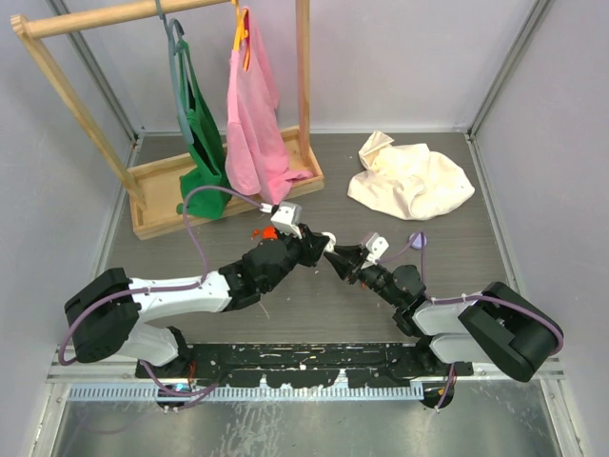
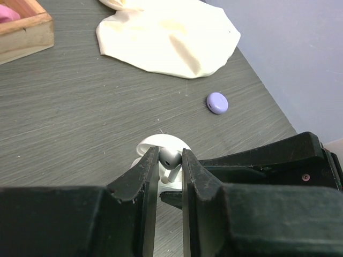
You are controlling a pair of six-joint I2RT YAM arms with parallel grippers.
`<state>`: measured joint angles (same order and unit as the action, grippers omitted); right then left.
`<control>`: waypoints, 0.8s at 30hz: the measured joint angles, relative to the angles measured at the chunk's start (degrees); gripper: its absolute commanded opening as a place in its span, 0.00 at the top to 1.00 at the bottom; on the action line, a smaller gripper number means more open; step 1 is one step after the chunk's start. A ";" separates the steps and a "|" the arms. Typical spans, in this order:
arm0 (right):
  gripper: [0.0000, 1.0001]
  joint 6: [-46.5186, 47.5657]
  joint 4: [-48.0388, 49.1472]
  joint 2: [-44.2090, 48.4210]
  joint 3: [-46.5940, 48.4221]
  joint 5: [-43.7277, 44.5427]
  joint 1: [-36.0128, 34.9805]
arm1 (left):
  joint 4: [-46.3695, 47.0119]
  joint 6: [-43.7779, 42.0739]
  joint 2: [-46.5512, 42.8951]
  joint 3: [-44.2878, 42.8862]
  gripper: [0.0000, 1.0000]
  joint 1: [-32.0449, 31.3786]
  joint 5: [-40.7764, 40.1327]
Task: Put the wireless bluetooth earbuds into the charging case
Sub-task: Place the earbud in the charging case.
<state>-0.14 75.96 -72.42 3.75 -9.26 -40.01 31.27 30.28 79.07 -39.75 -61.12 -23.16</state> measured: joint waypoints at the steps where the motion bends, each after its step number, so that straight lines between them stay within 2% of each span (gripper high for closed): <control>1: 0.92 -0.02 0.09 0.02 0.00 -0.02 0.00 | 0.31 -0.02 0.00 0.04 0.87 0.00 -0.09; 24: 0.92 -0.66 0.85 0.00 -0.22 0.04 0.00 | 4.74 -0.76 1.01 2.25 0.85 -0.33 -0.87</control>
<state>-0.80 76.82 -72.42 3.53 -9.21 -40.01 36.01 29.52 80.07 -37.50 -61.45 -24.03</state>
